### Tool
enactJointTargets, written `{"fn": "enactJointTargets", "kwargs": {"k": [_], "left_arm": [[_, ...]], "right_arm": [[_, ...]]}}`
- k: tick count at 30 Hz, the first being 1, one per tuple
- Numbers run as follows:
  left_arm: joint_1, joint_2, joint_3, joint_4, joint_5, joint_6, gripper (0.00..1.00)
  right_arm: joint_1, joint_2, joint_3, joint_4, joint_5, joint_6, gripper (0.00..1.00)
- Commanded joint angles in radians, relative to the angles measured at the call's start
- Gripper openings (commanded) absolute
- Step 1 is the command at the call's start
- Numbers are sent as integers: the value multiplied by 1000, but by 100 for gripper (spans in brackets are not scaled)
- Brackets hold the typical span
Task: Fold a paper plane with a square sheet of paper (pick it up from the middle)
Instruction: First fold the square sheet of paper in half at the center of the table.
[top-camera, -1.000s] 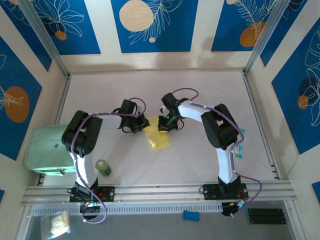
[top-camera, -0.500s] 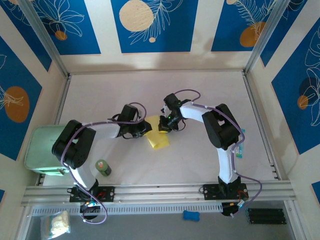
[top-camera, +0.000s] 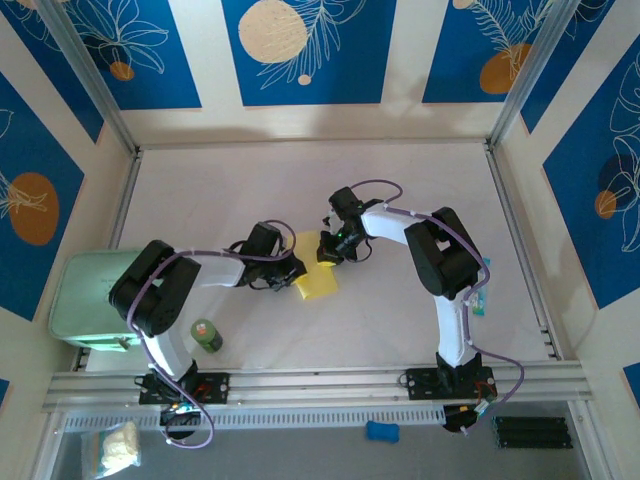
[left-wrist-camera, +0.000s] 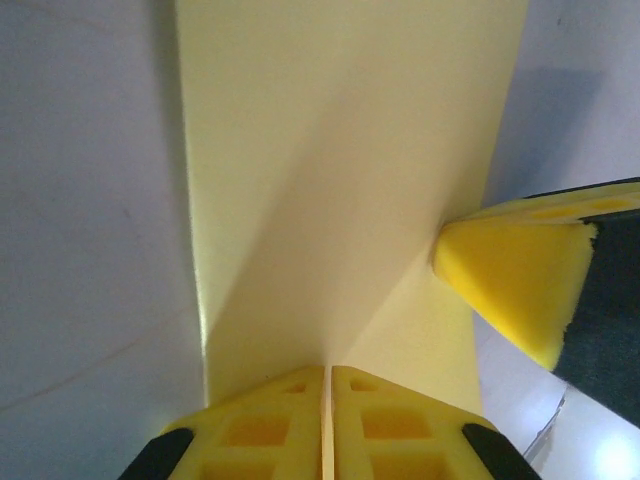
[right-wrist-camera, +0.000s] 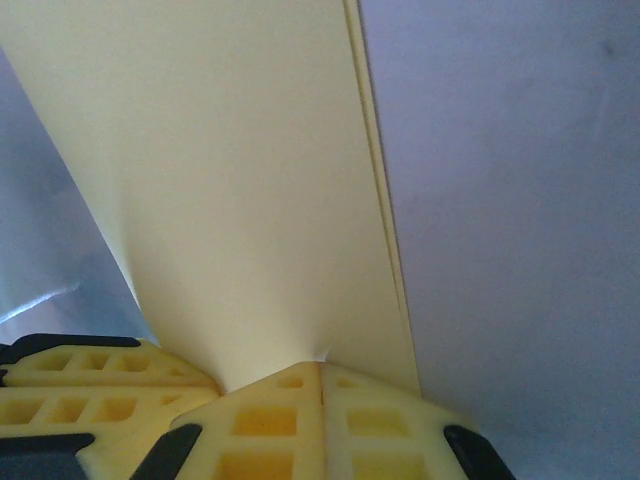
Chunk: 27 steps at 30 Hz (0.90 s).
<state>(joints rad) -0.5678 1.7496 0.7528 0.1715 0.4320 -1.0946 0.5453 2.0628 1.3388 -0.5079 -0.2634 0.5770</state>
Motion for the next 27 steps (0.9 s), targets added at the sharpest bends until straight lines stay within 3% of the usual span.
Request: {"fn": "enactJointTargets", "kwargs": {"k": [1,11,19,27], "left_arm": [[-6,6,-37,-43,-24,15,11],[-38,-83,-105,-93,-1,74,11],[-49,-177,-15,-210,-59,139,11],[-81,-61,69,-133,-52,116,11]], "right_arm": [[1,92,-59,-60,132,7,4],[-11,107,-61,-62,144,12,4],[-12,116,-57,-63,142,14,4],[-18,119,-60,-63,144,25,4]]}}
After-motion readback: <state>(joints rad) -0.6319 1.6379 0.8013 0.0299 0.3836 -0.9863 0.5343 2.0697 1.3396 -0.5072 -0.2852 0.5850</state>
